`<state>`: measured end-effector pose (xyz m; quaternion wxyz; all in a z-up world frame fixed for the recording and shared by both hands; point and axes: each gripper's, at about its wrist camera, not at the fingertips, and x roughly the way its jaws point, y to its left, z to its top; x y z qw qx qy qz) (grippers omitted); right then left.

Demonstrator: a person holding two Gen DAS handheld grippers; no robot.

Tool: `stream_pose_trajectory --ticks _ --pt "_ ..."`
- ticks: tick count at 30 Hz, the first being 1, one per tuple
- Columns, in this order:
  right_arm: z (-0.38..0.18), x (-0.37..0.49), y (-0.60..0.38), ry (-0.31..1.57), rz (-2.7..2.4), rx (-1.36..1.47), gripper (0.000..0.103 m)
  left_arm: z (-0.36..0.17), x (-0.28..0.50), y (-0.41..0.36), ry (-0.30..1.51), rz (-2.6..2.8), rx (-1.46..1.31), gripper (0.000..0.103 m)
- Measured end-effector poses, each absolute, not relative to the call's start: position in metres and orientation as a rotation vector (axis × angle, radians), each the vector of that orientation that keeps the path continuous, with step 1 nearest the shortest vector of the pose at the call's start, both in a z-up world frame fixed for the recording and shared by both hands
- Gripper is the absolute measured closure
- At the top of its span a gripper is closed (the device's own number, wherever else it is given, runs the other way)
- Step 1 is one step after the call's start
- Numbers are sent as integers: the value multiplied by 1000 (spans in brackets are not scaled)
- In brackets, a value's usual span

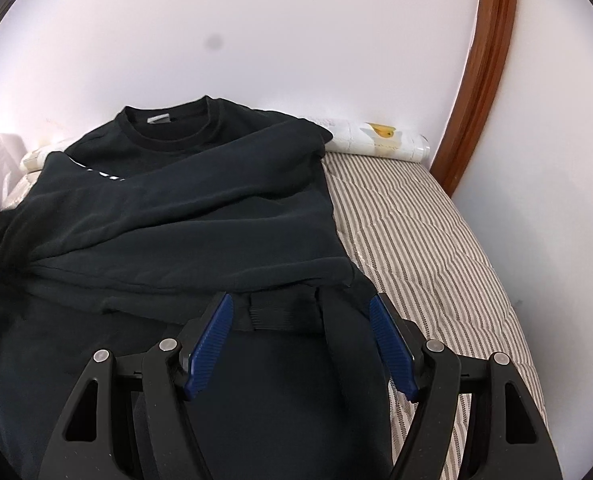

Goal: Fold small clothes

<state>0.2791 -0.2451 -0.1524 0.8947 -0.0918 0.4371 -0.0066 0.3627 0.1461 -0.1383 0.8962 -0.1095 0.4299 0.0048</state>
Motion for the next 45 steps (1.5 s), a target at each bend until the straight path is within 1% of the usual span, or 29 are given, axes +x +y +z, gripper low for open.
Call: stream_pose_trajectory --ticks 1,2,3,4,6,8,10,11,13,15,16,18,20,21,22,26,27,29,31,33,35,36,37,38,39,40,41,44,45 --pt "-155 280 -245 910 -17 -197 33 -143 363 152 906 1 -247 75" --pt "-157 280 -246 913 -21 -204 33 -147 364 157 912 -10 -271 67" --pt "-159 281 -246 915 -23 -209 33 -150 363 160 907 -20 -293 63" --pt "-161 281 -247 918 -26 -214 33 -153 364 160 903 -29 -301 62" --pt "-166 283 -250 926 -34 -226 33 -157 366 157 911 -37 -285 56" --pt "-172 285 -255 935 -55 -241 33 -161 373 151 935 -47 -263 56" --pt "-178 287 -262 944 -83 -249 33 -167 378 147 947 -56 -259 58" --pt "-181 290 -266 951 -93 -250 33 -167 379 143 947 -56 -248 61" --pt "-188 296 -271 968 -112 -259 33 -165 380 134 928 -32 -191 69" --pt "-195 306 -274 979 -121 -276 33 -162 380 128 909 -7 -132 91" --pt "-198 311 -274 988 -126 -286 33 -161 381 128 904 6 -118 95" --pt "-206 325 -270 993 -135 -308 34 -156 382 130 890 11 -131 97" --pt "-209 336 -268 979 -128 -313 43 -148 380 135 869 10 -163 98" --pt "-208 340 -267 966 -92 -294 65 -144 380 136 860 10 -171 98" --pt "-204 342 -267 953 -51 -270 89 -141 379 137 850 10 -178 98" --pt "-166 321 -279 765 -55 -149 90 -130 376 140 825 5 -193 98" --pt "-162 317 -285 751 -64 -110 90 -130 377 139 826 1 -192 98" --pt "-169 317 -293 795 -68 -100 89 -132 376 136 830 -4 -186 98" --pt "-183 317 -293 855 -98 -157 85 -136 376 132 841 -12 -182 98" --pt "-194 315 -291 921 -114 -215 84 -141 376 130 858 -15 -173 98" --pt "-193 305 -289 934 -142 -272 83 -146 374 130 876 -17 -157 97" --pt "-187 298 -287 921 -138 -283 79 -149 374 130 889 -18 -154 97" --pt "-183 294 -286 911 -128 -279 76 -152 375 130 904 -26 -157 95" --pt "-173 288 -284 893 -100 -263 72 -155 376 131 920 -43 -168 86" --pt "-168 287 -283 879 -84 -250 61 -156 376 132 926 -54 -179 66" --pt "-162 285 -281 861 -71 -238 52 -157 377 133 925 -57 -191 58" --pt "-156 284 -278 843 -58 -229 50 -158 379 134 917 -56 -198 49" --pt "-154 292 -269 834 -40 -226 50 -161 388 132 913 -69 -207 52" --pt "-157 296 -268 839 -48 -223 50 -164 392 131 923 -76 -222 58"
